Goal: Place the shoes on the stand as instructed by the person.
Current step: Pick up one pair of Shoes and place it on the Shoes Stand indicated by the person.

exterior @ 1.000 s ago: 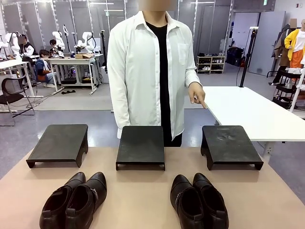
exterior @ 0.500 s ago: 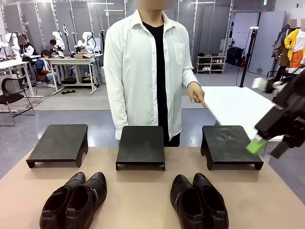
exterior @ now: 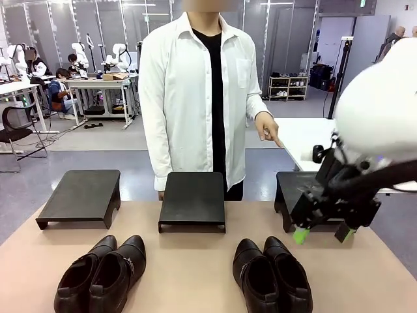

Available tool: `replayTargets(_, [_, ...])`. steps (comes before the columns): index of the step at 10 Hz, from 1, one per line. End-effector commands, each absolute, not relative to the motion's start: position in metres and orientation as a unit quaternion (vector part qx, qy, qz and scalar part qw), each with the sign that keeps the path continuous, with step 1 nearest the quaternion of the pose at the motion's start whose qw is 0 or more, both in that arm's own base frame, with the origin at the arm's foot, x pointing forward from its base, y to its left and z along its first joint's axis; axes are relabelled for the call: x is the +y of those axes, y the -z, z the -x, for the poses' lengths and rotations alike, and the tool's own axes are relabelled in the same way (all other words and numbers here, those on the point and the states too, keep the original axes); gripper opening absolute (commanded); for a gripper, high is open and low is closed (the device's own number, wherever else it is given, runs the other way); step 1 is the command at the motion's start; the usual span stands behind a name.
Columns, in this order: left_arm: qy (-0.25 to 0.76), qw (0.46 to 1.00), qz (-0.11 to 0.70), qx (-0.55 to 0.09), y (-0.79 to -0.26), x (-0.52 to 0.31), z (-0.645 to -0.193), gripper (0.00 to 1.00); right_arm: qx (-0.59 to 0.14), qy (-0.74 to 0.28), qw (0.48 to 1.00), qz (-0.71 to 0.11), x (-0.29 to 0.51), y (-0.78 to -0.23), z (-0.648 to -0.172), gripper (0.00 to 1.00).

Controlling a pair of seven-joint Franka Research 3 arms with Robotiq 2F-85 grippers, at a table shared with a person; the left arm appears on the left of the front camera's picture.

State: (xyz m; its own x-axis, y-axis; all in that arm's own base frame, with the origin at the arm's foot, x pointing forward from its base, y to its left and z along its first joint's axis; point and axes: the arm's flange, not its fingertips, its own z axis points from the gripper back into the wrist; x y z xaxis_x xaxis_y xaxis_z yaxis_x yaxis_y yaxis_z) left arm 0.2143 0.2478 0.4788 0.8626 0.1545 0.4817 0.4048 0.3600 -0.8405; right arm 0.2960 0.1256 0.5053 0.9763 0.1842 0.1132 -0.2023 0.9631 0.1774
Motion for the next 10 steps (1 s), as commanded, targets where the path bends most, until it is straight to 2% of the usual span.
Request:
replayTargets(1, [0.085, 0.783, 0.562, -0.253, -0.48, 0.249, -0.213, 1.0, -0.075, -0.058, 0.993, -0.068, 0.148, -0.479, -0.296, 1.0])
replayTargets(3, [0.085, 0.783, 0.562, -0.253, -0.48, 0.249, -0.213, 1.0, -0.089, -0.049, 0.993, -0.053, 0.159, -0.458, -0.301, 1.0])
replayTargets(10, [0.085, 0.783, 0.562, -0.253, -0.48, 0.249, -0.213, 1.0, -0.066, -0.064, 0.996, -0.009, 0.189, -0.398, -0.315, 1.0])
